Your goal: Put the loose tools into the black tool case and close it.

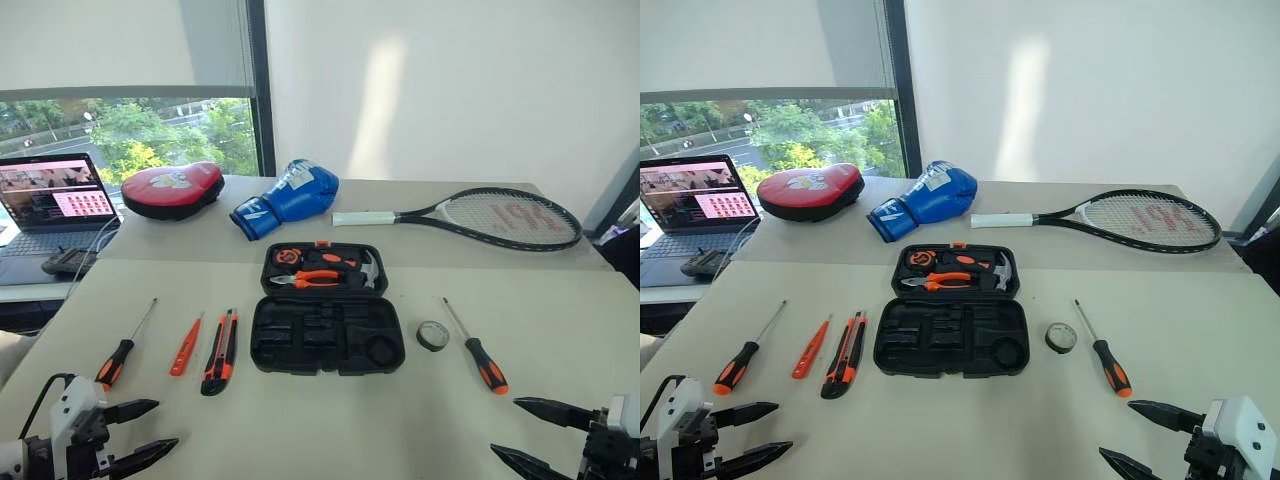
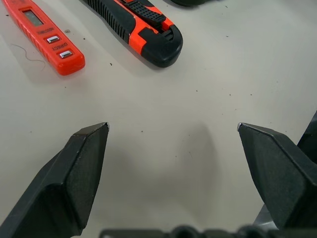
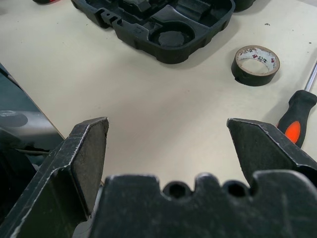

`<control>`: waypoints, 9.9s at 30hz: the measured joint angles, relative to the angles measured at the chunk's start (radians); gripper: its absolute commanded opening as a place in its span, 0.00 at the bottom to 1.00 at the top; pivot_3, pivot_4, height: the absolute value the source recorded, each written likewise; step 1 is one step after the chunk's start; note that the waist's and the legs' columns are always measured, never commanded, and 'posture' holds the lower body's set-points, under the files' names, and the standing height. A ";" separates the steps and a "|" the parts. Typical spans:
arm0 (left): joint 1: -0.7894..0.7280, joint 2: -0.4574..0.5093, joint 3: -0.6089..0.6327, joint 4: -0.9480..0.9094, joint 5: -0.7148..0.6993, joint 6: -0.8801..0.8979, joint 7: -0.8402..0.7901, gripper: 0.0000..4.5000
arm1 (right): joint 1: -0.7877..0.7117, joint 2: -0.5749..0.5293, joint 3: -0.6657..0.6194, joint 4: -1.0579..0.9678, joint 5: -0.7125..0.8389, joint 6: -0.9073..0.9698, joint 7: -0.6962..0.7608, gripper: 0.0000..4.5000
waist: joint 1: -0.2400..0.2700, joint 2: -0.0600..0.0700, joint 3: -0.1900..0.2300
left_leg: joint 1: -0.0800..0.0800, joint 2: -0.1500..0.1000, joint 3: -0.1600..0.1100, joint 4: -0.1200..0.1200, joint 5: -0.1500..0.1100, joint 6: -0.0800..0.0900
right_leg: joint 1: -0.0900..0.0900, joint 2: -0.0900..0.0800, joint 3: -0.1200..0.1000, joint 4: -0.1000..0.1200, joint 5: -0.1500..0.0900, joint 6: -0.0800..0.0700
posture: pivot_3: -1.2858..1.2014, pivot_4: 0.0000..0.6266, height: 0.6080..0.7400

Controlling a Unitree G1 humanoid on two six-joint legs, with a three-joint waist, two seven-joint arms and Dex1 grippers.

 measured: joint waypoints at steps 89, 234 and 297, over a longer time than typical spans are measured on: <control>-1.449 -0.175 -0.938 0.427 0.533 0.310 -0.210 0.19 | -0.097 -0.357 -0.032 -0.087 0.460 -0.123 -0.316 1.00 | -0.022 -0.012 -0.007 | -0.006 -0.007 0.001 0.022 -0.012 0.016 | 0.004 0.000 0.004 0.003 0.003 0.007 | 0.52 0.24 1.00; -0.268 0.001 0.013 -0.309 -0.322 0.169 0.086 1.00 | -1.757 0.037 1.393 0.839 -0.659 0.252 0.225 0.19 | -0.050 0.007 -0.009 | -0.008 -0.004 0.000 0.010 -0.008 -0.004 | -0.007 -0.001 -0.002 0.003 0.003 0.002 | 0.52 0.24 1.00; -0.302 -0.019 -0.039 -0.309 -0.290 0.162 0.147 1.00 | -1.235 0.225 1.158 0.493 -0.789 0.186 -0.358 0.01 | -0.057 0.004 -0.014 | 0.007 0.002 0.003 0.010 -0.011 -0.007 | 0.005 0.008 -0.001 0.004 -0.002 -0.007 | 0.52 0.24 1.00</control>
